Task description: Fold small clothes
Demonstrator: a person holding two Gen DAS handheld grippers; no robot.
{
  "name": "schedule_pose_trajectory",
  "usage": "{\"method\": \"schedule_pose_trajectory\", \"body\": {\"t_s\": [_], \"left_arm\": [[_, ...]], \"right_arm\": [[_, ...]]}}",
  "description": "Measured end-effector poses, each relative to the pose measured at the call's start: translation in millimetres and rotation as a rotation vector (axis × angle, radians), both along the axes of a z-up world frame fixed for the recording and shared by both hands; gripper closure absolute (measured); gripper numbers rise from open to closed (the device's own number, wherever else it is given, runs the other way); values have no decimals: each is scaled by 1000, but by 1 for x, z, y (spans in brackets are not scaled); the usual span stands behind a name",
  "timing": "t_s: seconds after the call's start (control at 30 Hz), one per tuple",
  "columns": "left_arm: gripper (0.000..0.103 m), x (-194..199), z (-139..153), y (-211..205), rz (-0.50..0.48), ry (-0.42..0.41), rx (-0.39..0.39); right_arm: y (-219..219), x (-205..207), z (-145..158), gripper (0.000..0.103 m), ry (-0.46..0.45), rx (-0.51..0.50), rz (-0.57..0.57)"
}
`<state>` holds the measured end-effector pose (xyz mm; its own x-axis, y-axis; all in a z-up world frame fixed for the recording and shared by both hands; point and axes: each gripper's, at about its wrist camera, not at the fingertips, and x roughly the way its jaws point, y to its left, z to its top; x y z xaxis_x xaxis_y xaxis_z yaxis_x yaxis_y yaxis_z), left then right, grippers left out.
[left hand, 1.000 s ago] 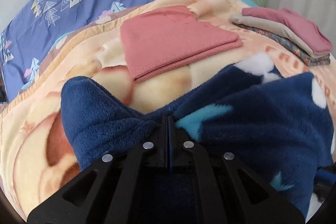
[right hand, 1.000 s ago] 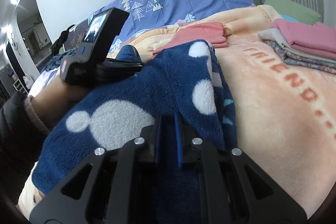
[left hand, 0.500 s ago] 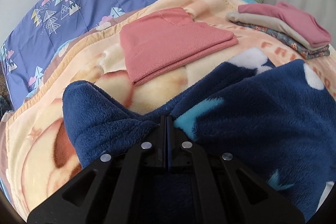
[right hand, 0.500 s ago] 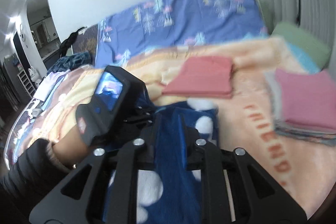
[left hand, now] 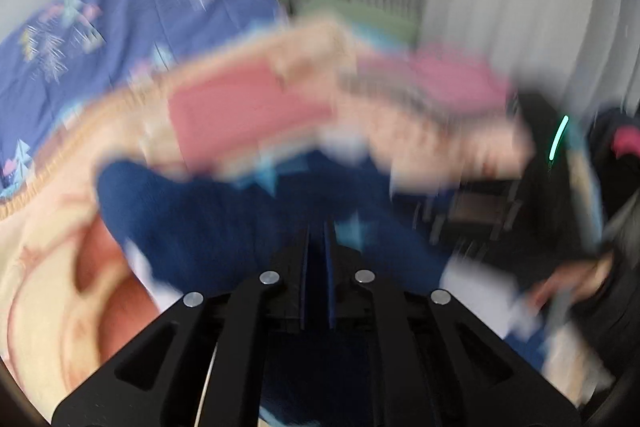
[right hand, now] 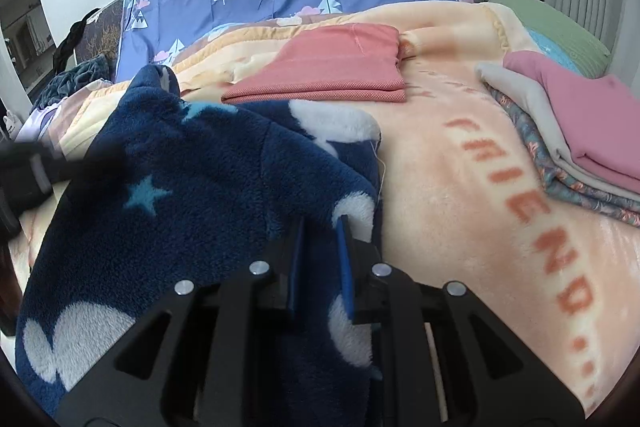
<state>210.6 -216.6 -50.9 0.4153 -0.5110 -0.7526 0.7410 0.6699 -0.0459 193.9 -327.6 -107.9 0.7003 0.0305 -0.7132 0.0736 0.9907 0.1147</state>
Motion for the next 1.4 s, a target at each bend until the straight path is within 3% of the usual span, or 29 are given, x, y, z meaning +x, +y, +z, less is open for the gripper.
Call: {"method": "schedule_pose_trajectory", "body": {"t_s": [0.03, 0.1, 0.13, 0.2, 0.27, 0.33, 0.4, 0.47, 0.5, 0.53, 0.57, 0.63, 0.77, 0.83, 0.9, 0.93, 1.0, 1.07, 1.13, 1.27, 1.33, 1.4], "left_arm": [[95, 1, -15, 2, 14, 10, -21], [96, 17, -23, 19, 75, 152, -192], [96, 19, -22, 22, 82, 173, -210], [96, 8, -16, 17, 80, 114, -161], [98, -4, -3, 14, 90, 60, -124], [95, -19, 20, 18, 57, 33, -174], [84, -40, 39, 25, -37, 46, -278], [70, -59, 37, 19, -66, 12, -221], [67, -65, 19, 6, -86, 4, -112], [67, -71, 0, -3, -89, -57, -44], [67, -77, -11, -4, -76, -126, -47], [68, -76, -12, -1, -28, -96, -96], [68, -82, -3, -5, -28, -112, -55], [67, -92, 16, 8, -33, -96, -85], [64, -108, 34, 24, -98, -72, -182], [64, -116, 39, 25, -117, -81, -192], [56, -124, 29, 20, -126, -94, -112], [55, -125, -3, 11, -147, -83, -37], [55, -131, -16, 11, -140, -141, -59], [49, -132, -10, 8, -112, -117, -67], [48, -133, -11, 9, -116, -127, -58], [44, -131, -10, 10, -113, -116, -79]], "right_arm": [[1, 2, -2, 87, 3, -1, -3], [8, -2, -1, 85, -4, -40, -21], [8, -7, 1, 85, -17, -59, -24], [7, -27, 15, 81, -30, -51, -43], [0, -62, 34, 81, -89, 76, -25], [2, -104, 49, 81, -166, 198, 68], [12, -127, 47, 72, -184, 156, 95], [18, -125, 20, 70, -97, 113, 77], [18, -121, 3, 69, -83, 113, 64], [20, -119, -8, 69, -100, 93, 53], [21, -118, -10, 69, -107, 79, 55], [22, -117, -8, 69, -101, 91, 29], [24, -128, 2, 67, -112, 82, 39], [18, -144, 9, 57, -128, 120, 26], [9, -164, 17, 54, -156, 209, 33], [6, -170, 21, 54, -174, 264, 60], [9, -168, 17, 52, -152, 263, 77], [10, -149, -7, 52, -48, 247, 53], [10, -139, -26, 52, -38, 242, 59], [4, -160, -11, 52, -74, 239, 33], [0, -176, -3, 35, -86, 232, -2], [-6, -198, 2, 30, -110, 263, -32]]}}
